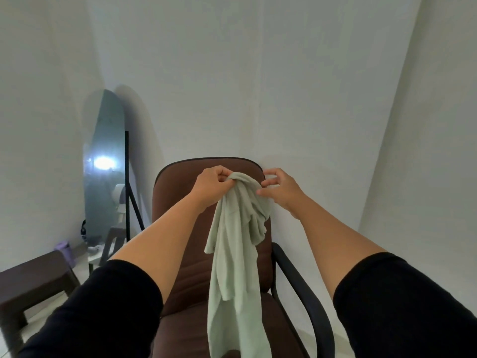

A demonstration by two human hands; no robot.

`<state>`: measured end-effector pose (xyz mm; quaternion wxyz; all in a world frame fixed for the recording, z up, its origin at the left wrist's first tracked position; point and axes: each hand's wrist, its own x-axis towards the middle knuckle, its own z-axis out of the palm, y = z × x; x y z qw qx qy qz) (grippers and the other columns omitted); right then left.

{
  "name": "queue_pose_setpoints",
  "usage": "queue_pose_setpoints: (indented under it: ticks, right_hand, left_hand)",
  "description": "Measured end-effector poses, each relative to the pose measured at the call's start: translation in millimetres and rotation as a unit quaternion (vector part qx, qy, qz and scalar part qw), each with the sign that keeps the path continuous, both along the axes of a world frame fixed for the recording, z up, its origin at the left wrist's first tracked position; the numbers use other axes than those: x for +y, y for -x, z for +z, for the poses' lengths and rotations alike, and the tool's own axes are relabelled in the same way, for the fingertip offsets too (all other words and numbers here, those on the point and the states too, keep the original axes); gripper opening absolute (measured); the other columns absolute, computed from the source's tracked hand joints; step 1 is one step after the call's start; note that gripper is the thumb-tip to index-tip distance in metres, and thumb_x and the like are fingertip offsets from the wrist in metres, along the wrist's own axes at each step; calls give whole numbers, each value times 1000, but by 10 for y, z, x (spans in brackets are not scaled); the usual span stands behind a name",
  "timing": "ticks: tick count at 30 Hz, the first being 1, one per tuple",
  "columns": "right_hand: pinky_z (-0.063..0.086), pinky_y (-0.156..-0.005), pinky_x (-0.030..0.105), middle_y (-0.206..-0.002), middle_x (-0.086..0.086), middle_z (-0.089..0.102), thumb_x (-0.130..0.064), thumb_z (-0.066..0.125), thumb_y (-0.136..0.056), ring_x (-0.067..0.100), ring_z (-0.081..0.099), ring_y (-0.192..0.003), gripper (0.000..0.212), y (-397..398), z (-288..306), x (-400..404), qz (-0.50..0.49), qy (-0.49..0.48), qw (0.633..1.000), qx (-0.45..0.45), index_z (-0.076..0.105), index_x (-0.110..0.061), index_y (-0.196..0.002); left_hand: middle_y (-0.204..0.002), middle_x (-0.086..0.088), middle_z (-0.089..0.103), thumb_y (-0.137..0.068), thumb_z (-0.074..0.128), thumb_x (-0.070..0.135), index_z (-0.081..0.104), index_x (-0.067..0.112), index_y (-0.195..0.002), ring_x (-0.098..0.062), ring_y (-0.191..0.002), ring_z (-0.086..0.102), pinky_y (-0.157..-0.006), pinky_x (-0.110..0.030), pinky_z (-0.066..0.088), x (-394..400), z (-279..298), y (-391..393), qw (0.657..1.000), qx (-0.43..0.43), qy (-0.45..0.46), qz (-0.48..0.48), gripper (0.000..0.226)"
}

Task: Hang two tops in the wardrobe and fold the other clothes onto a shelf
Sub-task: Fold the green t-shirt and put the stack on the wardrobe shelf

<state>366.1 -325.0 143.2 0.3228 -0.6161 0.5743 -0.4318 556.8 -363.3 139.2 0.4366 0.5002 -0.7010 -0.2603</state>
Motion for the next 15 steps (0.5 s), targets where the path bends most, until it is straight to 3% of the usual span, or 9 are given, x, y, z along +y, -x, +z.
queue_pose_setpoints:
  ticks: [3, 5, 7, 11, 15]
  right_hand:
    - [49, -90, 32, -109, 4, 58, -19, 78, -74, 20, 56, -100, 46, -64, -104, -4, 14, 46, 998, 42, 58, -25, -114]
    - [45, -87, 23, -107, 0, 55, -19, 77, -76, 13, 54, -97, 46, -143, -107, -37, 31, 97, 993, 56, 60, -27, -118]
    - [42, -81, 14, -96, -11, 56, -17, 71, -81, 4, 52, -90, 31, -229, -53, -59, 43, 139, 985, 90, 66, -21, -112]
    - [37, -64, 16, -76, -16, 54, -14, 61, -87, 3, 49, -75, 10, -314, 32, -127, -2, 160, 978, 133, 69, -10, -91]
    - [36, -65, 23, -76, -5, 56, -20, 59, -89, 11, 49, -72, 10, -322, 59, -182, -43, 130, 987, 80, 63, -13, -81]
  left_hand:
    - [-95, 2, 70, -85, 61, 25, 67, 28, -89, -14, -95, 65, -84, -30, 52, -42, 29, -36, 1000, 0, 16, -7, 8]
    - [-96, 2, 71, -85, 61, 24, 69, 25, -91, -14, -96, 65, -87, -31, 52, -25, 45, -23, 999, -18, 17, -22, 11]
    - [-94, 2, 72, -84, 62, 23, 70, 23, -91, -14, -94, 65, -85, -29, 51, 13, 38, -8, 999, -26, 10, -33, 11]
    - [-85, 1, 70, -77, 65, 18, 70, 22, -91, -10, -77, 61, -71, -21, 50, 89, -36, -22, 998, -67, 1, -10, 15]
    - [-90, 0, 66, -73, 65, 11, 67, 19, -100, -14, -79, 59, -67, -22, 49, 84, -117, -124, 989, -147, -10, 22, 29]
